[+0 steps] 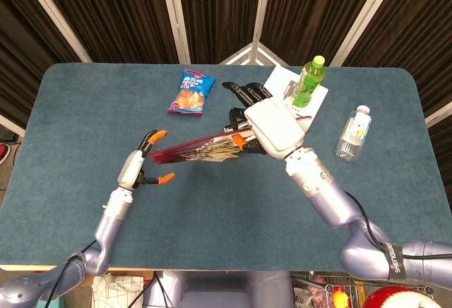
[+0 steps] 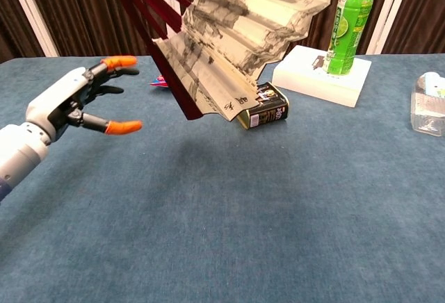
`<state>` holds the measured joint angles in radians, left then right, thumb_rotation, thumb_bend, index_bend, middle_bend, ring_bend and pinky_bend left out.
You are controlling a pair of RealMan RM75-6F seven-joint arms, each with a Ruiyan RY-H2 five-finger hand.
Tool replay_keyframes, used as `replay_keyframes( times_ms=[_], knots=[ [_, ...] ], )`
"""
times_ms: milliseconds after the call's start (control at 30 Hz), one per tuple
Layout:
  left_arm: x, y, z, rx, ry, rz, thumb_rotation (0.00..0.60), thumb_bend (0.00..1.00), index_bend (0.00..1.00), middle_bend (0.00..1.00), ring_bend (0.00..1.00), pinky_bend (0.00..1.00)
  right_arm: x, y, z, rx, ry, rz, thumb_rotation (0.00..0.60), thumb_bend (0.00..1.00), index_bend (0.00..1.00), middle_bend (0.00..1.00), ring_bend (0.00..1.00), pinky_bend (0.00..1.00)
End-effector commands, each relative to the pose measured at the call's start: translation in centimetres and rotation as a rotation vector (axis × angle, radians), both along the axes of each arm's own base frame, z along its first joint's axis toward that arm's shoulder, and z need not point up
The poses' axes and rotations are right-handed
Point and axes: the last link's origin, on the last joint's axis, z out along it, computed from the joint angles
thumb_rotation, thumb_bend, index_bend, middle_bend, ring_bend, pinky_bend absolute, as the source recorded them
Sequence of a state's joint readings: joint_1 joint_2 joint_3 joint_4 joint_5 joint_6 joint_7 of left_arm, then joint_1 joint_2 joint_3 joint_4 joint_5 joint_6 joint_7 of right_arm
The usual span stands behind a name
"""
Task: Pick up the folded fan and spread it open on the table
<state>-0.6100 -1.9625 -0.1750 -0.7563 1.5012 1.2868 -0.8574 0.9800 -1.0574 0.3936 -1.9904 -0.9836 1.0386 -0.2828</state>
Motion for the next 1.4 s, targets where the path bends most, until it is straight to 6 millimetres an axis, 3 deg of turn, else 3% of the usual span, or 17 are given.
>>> replay_keyframes(
  times_ms=[33, 167, 400, 600, 967, 1133, 1400],
  knots=[
    [1.4, 0.1, -0.2, -0.014, -0.08, -0.008, 0.6, 0.0, 0.07, 0.09, 0.0, 0.11, 0.0, 0.2, -0.4, 0.006, 0.009, 0.006, 0.6, 0.49, 0.87, 0.14, 0.2, 0.17],
    [2.6, 0.2, -0.8, -0.056, -0.122, -0.012, 0.6, 0.0, 0.09, 0.1, 0.0, 0.11, 0.3, 0.4, -0.8, 0.013, 0.014, 0.015, 0.6, 0.49, 0.87, 0.14, 0.2, 0.17],
    [4.0, 0.2, -2.1, -0.124, -0.144, 0.007, 0.6, 0.03, 0.24, 0.17, 0.0, 0.11, 1.1, 0.9, -1.2, 0.017, 0.015, 0.036, 0.6, 0.49, 0.87, 0.14, 0.2, 0.17],
    [5.1, 0.2, -3.5, -0.155, -0.147, 0.027, 0.6, 0.22, 0.4, 0.22, 0.0, 0.11, 1.5, 1.3, -1.3, 0.02, 0.021, 0.047, 0.6, 0.49, 0.87, 0.14, 0.2, 0.17],
    [7.1, 0.1, -4.5, -0.129, -0.172, 0.022, 0.6, 0.42, 0.72, 0.32, 0.0, 0.15, 1.2, 1.4, -1.0, 0.018, 0.026, 0.044, 0.6, 0.49, 0.87, 0.14, 0.2, 0.17],
    [6.7, 0.3, -4.1, -0.1, -0.134, 0.019, 0.6, 0.44, 0.77, 0.33, 0.0, 0.15, 0.8, 1.2, -0.4, 0.005, 0.022, 0.033, 0.6, 0.49, 0.87, 0.14, 0.2, 0.17],
    [3.7, 0.9, -2.5, -0.037, -0.075, 0.039, 0.6, 0.44, 0.77, 0.33, 0.0, 0.15, -0.9, 0.1, 0.6, -0.023, 0.023, -0.028, 0.6, 0.49, 0.87, 0.14, 0.2, 0.17]
  ],
)
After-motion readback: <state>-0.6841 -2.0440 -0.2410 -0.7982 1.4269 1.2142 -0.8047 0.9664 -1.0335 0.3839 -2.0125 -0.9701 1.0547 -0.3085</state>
